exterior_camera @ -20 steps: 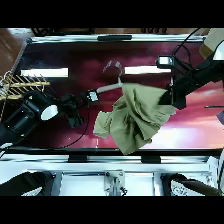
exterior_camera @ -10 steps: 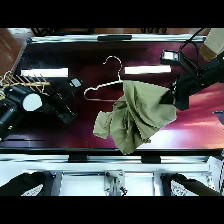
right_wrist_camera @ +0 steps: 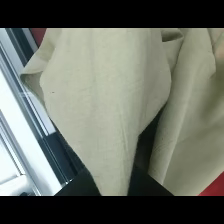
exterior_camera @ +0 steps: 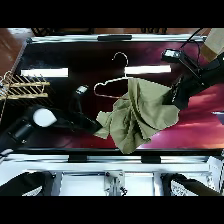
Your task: Fold the shirts.
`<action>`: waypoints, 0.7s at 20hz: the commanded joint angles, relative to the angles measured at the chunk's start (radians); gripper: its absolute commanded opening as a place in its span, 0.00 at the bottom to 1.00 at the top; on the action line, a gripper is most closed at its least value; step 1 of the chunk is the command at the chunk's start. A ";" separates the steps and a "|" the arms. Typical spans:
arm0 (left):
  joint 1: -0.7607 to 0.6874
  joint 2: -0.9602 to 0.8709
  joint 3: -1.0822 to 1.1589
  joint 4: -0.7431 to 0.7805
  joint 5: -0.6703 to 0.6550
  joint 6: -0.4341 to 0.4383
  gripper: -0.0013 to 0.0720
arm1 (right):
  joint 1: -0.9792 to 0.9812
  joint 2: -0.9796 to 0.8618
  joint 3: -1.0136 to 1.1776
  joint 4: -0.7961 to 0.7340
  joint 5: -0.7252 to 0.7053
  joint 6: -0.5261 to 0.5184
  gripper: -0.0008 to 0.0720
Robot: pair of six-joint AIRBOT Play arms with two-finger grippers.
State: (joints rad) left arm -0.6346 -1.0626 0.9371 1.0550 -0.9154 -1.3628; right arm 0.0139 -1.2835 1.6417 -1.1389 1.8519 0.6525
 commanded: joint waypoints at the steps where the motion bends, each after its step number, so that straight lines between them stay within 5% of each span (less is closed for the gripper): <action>1: -0.197 -0.068 -0.027 -0.024 0.168 -0.065 0.61 | 0.000 0.000 0.000 -0.007 0.000 0.079 0.08; 10: -0.363 -0.229 -0.008 -0.063 0.204 -0.090 0.72 | 0.000 0.000 0.000 0.009 -0.042 0.076 0.08; 14: -0.369 -0.262 -0.009 -0.105 0.338 -0.089 0.72 | 0.000 0.000 0.000 0.031 -0.041 0.077 0.08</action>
State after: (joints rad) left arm -0.9920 -1.2976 0.9279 0.9783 -0.6666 -1.4521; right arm 0.0139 -1.2835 1.6417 -1.1271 1.8347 0.7273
